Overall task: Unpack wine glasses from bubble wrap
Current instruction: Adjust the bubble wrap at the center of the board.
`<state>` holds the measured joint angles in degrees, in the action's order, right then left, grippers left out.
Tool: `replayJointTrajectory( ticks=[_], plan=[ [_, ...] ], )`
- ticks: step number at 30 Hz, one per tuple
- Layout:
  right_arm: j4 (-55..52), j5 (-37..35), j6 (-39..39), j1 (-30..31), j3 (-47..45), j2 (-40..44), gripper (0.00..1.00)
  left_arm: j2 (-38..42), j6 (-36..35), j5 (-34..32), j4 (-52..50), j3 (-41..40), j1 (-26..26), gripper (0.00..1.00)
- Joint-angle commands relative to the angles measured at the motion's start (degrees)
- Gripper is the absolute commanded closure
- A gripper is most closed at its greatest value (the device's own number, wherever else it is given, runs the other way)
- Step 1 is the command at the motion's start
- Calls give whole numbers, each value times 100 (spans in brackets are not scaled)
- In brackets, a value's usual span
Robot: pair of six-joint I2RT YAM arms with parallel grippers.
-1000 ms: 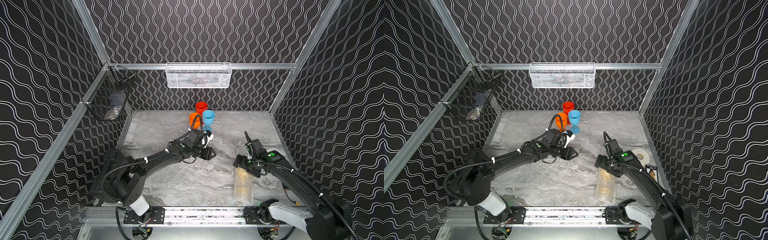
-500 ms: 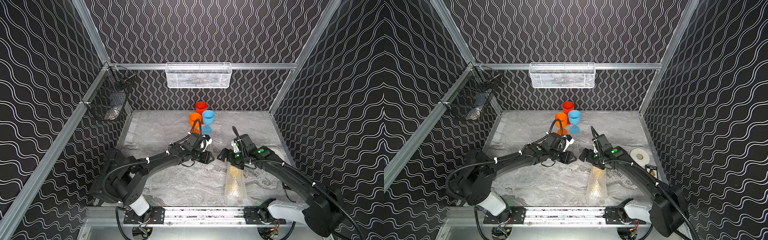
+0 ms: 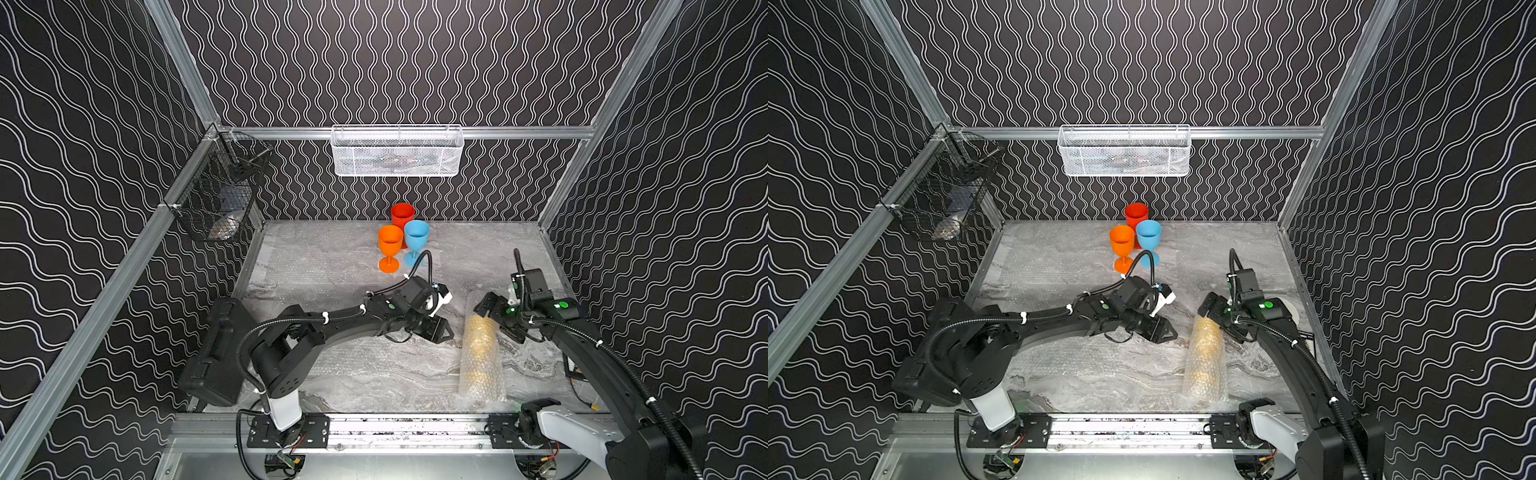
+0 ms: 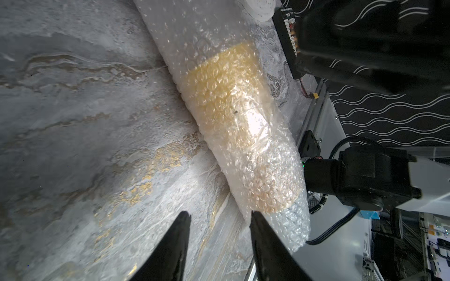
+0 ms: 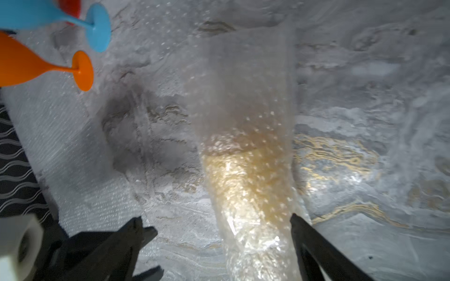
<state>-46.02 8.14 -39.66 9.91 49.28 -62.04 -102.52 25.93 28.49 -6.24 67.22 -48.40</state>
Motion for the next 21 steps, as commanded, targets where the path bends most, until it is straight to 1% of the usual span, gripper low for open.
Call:
replayJointTrajectory(
  ticks=[1,3,5,8,11,14,17,19,21],
  plan=[
    [-36,225,-118,-396,-314,142,4,-142,-108,138,26,217,-153,54],
    [133,490,-96,-709,-538,123,4,-237,-144,158,-51,331,-216,54],
    [391,792,-30,-849,-717,25,5,-291,-136,179,-70,394,-240,54],
    [547,1191,99,-835,-762,-202,6,-327,-114,188,-50,422,-249,53],
    [866,1495,-97,-736,-937,-124,8,-389,-132,116,-96,454,-249,51],
    [1106,1529,-350,-479,-1014,-68,9,-472,-65,52,-103,459,-247,49],
    [1474,1668,-618,-59,-1043,-346,10,-537,-8,48,-79,432,-240,45],
    [1737,1519,-860,369,-1011,-477,10,-532,10,-45,-120,415,-240,40],
    [1942,1341,-1051,699,-960,-553,10,-507,-12,-186,-238,415,-231,39]
  ],
)
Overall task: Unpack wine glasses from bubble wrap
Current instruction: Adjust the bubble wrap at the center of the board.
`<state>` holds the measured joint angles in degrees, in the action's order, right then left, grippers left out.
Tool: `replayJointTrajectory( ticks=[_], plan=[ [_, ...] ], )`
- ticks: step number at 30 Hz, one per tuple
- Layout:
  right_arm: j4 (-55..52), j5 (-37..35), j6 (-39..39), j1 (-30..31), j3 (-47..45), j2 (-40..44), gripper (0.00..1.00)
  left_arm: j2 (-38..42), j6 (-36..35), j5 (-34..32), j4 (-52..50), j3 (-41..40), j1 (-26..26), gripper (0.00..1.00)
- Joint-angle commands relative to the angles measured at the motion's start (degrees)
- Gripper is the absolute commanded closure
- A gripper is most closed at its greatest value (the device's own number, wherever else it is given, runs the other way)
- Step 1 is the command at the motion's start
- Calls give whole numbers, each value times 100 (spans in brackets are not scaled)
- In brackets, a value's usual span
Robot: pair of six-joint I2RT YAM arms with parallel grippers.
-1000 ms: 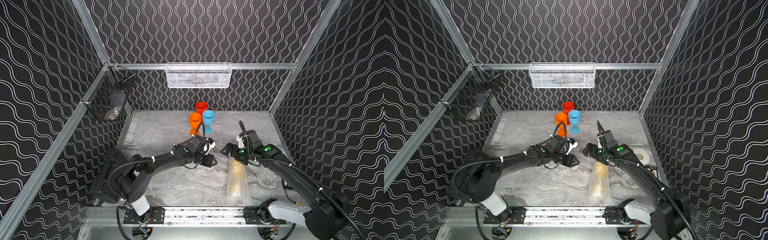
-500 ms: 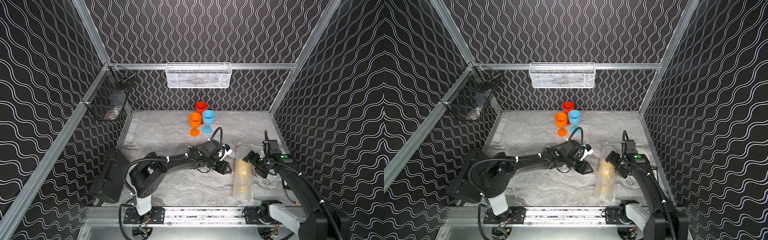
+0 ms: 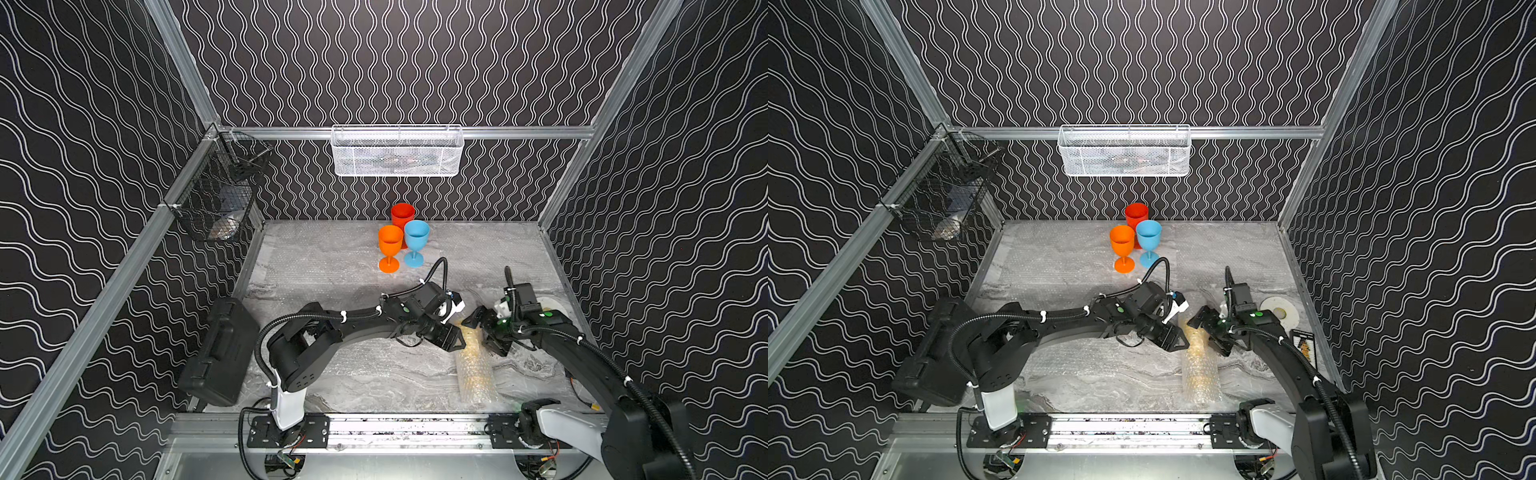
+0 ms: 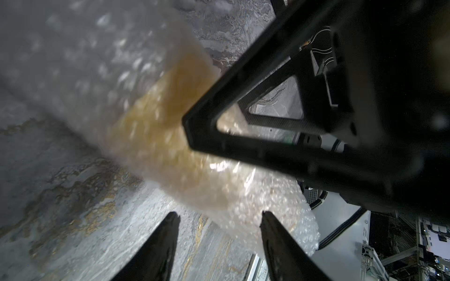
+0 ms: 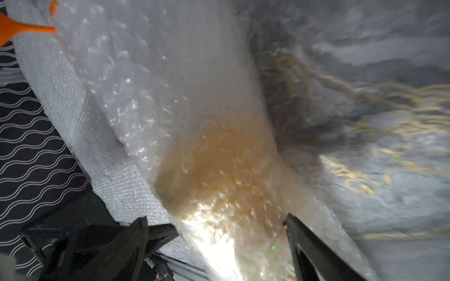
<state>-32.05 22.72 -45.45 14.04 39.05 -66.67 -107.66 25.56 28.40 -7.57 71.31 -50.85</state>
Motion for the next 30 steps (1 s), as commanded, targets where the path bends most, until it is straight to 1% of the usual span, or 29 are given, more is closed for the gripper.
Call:
replayJointTrajectory(
  ticks=[1,4,9,14,16,20,22,26,30],
  plan=[
    [636,-120,-530,356,76,-125,10,21,4,-234,-148,-7,14,38],
    [721,-117,-521,427,174,-246,10,-5,9,-524,-325,-53,46,39],
    [506,-281,-324,427,335,-197,9,-39,107,-775,-342,-288,239,39],
    [160,-516,-43,392,530,-195,8,-158,63,-759,-324,-359,390,39],
    [19,-529,105,200,536,-169,8,-206,80,-716,-264,-384,443,39],
    [-191,-339,487,-410,402,-44,8,-265,57,-696,-223,-399,570,39],
    [-283,-375,698,-563,393,1,9,-273,48,-678,-220,-377,615,40],
    [-558,-214,1164,-562,577,-238,14,-321,45,-622,-192,-324,629,40],
    [-533,-66,1220,-525,491,-203,20,-352,72,-597,-150,-314,626,40]
  ],
)
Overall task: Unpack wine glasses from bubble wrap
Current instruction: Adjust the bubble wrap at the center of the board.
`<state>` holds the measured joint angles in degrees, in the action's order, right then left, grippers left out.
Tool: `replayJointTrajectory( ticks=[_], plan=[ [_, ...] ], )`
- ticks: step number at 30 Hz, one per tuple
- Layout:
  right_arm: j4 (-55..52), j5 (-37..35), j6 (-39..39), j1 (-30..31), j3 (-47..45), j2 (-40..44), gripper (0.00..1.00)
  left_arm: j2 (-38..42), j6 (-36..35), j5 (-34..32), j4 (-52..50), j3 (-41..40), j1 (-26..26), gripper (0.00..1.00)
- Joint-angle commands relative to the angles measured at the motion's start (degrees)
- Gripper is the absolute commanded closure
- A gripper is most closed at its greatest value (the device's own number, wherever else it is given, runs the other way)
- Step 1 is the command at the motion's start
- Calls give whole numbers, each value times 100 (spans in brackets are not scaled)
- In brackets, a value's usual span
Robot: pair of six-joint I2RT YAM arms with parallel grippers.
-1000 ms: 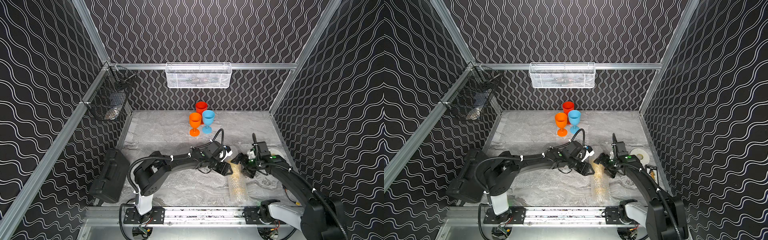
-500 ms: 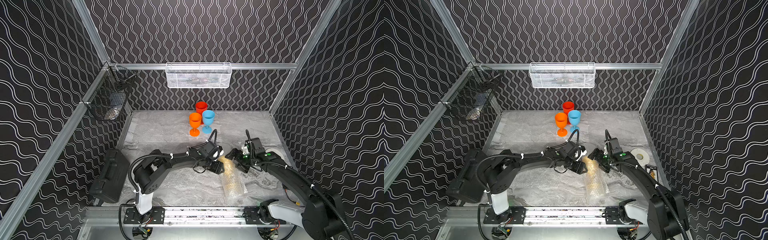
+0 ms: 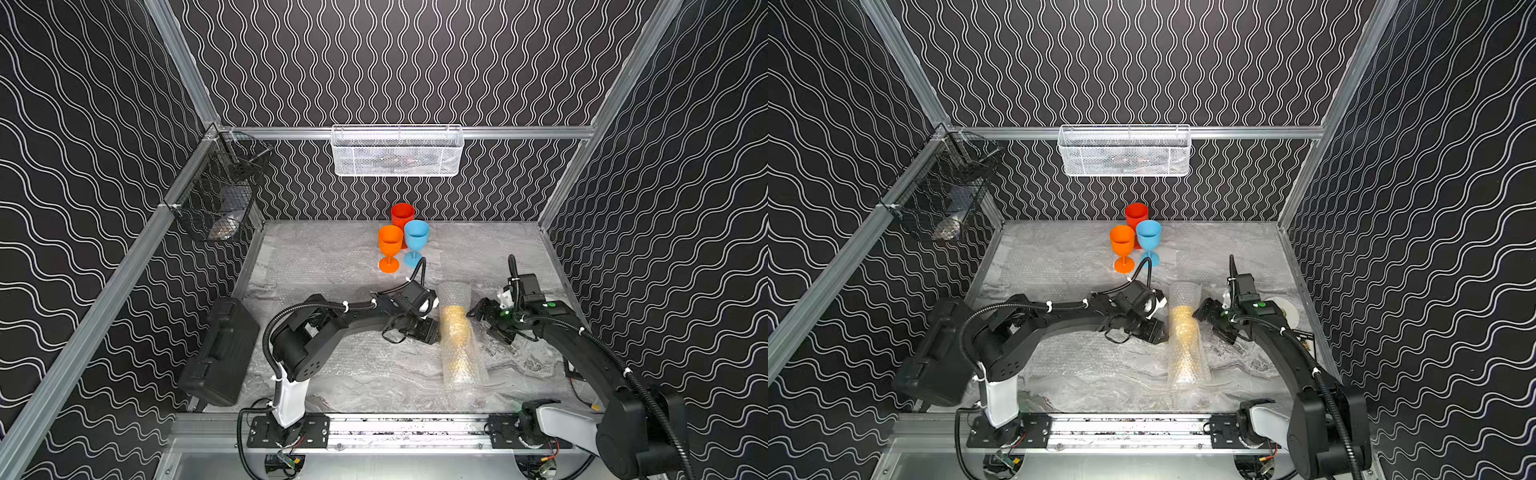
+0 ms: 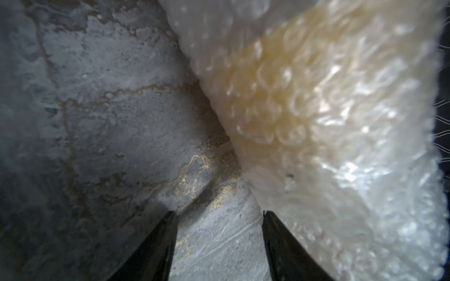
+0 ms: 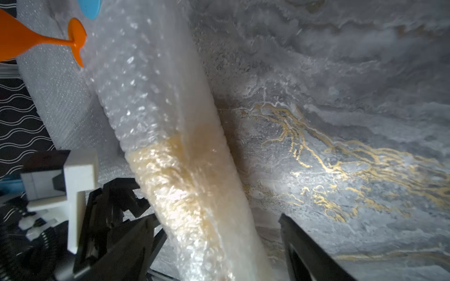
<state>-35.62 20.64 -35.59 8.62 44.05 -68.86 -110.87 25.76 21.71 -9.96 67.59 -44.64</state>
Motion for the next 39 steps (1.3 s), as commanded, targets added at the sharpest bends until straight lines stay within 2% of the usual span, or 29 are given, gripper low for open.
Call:
replayJointTrajectory(
  ticks=[1,8,11,18,24,28,33,36,39],
  plan=[
    [-250,122,255,17,-17,-8,21,-38,52,70,98,53,4,40],
    [-264,69,198,17,-339,115,26,-55,104,153,169,57,8,40],
    [-38,269,117,17,-397,181,28,78,57,173,101,103,6,40],
    [285,734,-97,151,-324,100,30,904,129,292,365,-120,-18,39],
    [359,807,-316,435,-108,56,30,1296,52,204,400,-325,-330,39],
    [600,986,-576,484,-115,76,30,1521,182,105,786,-713,-517,39],
    [832,1139,-734,586,-145,-34,30,1371,272,114,838,-666,-674,38],
    [904,1155,-803,645,-152,-40,30,1276,305,57,910,-590,-743,31],
    [908,1144,-828,658,-160,-17,30,1097,333,29,879,-487,-765,31]
  ],
)
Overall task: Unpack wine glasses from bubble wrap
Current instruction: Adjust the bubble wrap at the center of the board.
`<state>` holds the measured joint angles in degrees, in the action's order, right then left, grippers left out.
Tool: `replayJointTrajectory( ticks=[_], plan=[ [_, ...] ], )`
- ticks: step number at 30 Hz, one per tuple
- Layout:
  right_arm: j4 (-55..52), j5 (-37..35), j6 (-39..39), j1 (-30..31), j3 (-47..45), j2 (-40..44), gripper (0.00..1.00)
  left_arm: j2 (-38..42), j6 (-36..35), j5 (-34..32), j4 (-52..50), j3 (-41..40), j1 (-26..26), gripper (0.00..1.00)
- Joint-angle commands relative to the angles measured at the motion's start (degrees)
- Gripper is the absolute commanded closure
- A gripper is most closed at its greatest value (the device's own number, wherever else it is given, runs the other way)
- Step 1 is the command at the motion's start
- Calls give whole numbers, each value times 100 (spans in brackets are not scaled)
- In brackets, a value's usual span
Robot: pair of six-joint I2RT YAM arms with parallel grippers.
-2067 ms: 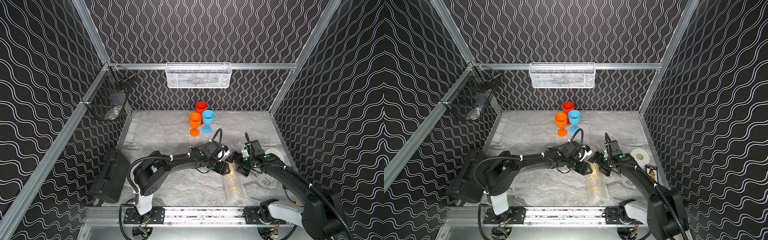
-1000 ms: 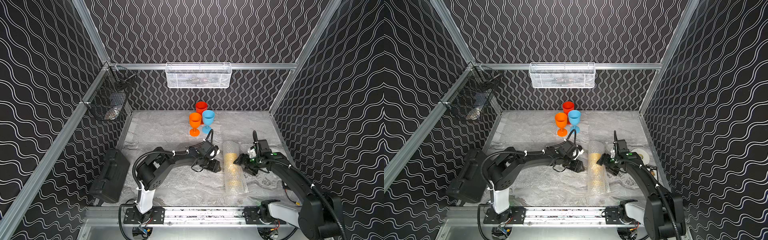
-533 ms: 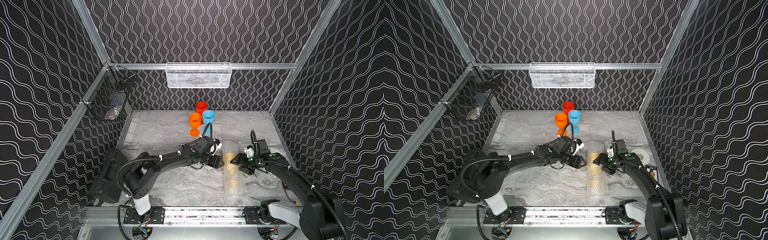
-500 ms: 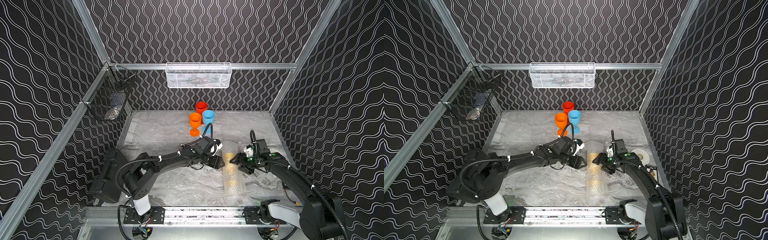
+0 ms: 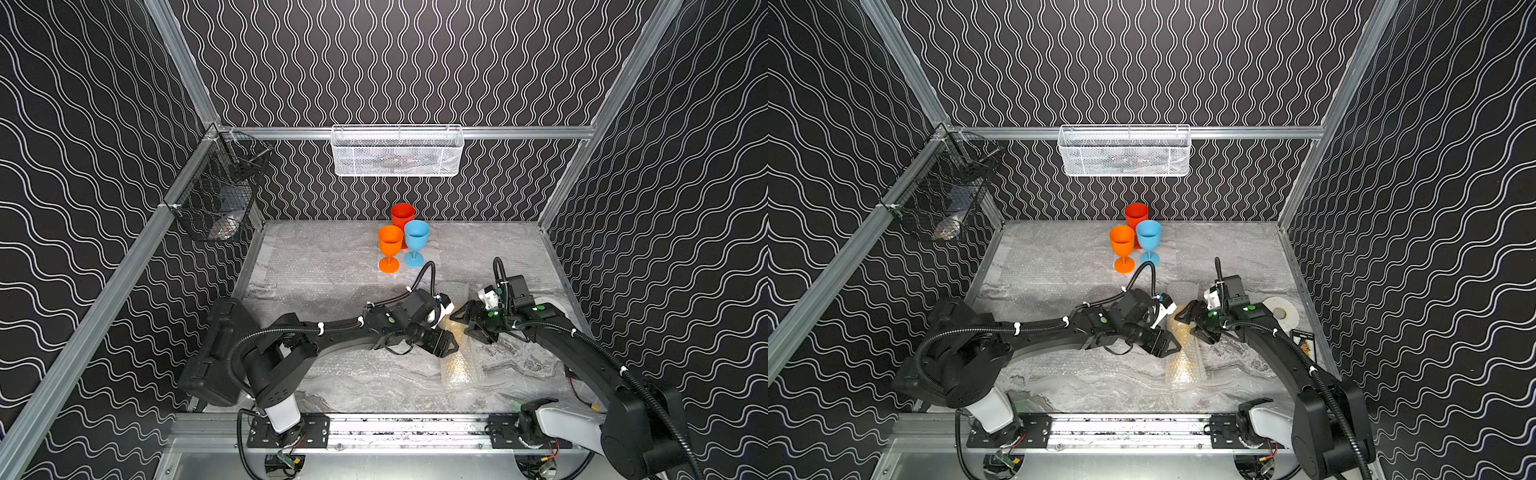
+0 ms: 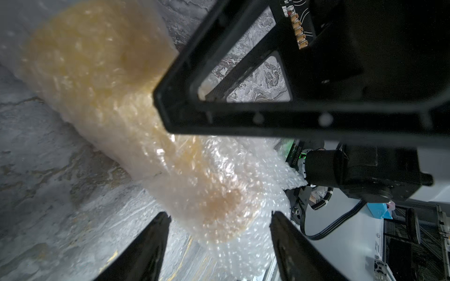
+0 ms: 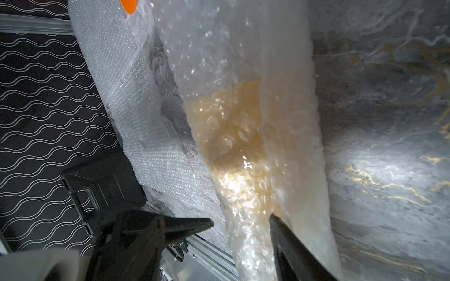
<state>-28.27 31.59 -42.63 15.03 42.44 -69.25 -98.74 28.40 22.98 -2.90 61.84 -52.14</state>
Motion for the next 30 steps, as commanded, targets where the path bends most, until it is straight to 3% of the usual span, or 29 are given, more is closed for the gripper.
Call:
replayJointTrajectory(
  ticks=[1,7,17,21,27,30],
  plan=[
    [164,40,-118,18,10,25,30,-166,69,-101,182,95,-23,31],
    [199,47,-166,22,-49,61,30,-432,129,-133,287,150,-24,37],
    [-265,-241,195,23,236,63,30,-474,139,-163,345,64,-21,68],
    [-705,-592,511,18,528,37,30,-458,166,-163,377,38,-20,72],
    [-1610,-1673,1190,24,911,-181,30,-368,113,-215,317,60,-23,72],
    [-1707,-1867,1344,60,924,-276,39,-376,95,-206,321,73,-20,72]
  ],
)
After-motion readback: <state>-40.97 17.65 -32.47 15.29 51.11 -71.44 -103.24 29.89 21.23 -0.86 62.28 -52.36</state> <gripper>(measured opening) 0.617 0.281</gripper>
